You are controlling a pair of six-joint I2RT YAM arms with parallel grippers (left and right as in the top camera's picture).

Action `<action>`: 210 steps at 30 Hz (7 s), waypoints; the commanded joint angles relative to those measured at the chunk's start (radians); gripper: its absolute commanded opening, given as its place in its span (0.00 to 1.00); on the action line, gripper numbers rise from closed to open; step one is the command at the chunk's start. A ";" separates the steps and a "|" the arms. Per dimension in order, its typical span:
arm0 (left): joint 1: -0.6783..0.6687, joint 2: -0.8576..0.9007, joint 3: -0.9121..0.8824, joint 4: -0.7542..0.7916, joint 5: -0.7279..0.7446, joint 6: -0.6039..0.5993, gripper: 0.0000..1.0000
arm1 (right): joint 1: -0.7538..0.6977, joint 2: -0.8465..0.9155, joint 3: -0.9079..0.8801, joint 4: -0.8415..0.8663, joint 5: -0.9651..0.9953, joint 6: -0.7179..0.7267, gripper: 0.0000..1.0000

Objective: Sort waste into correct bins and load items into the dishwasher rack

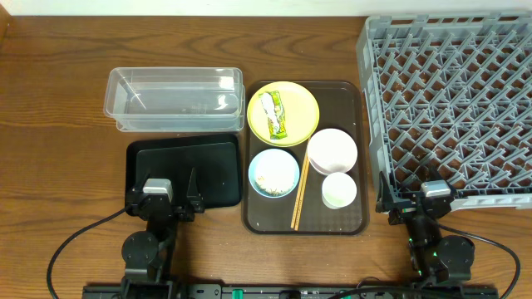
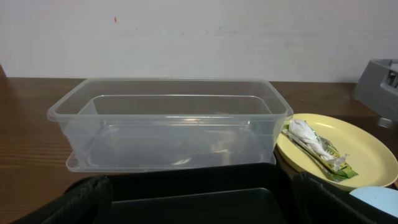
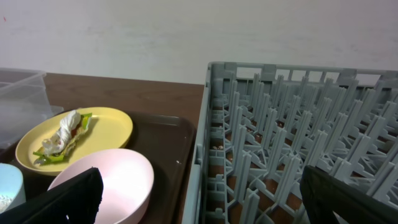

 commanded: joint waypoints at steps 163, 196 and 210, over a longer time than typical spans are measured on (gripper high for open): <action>-0.055 1.558 1.112 -0.223 -0.141 -0.228 0.06 | -0.011 0.931 0.909 -0.662 0.175 0.035 0.99; -0.526 1.534 1.093 -0.596 0.130 -0.229 0.53 | -0.011 0.931 0.909 -0.663 0.175 0.035 0.99; -0.703 1.773 1.093 -0.518 0.104 -0.262 0.41 | -0.011 0.931 0.909 -0.666 0.175 0.035 0.99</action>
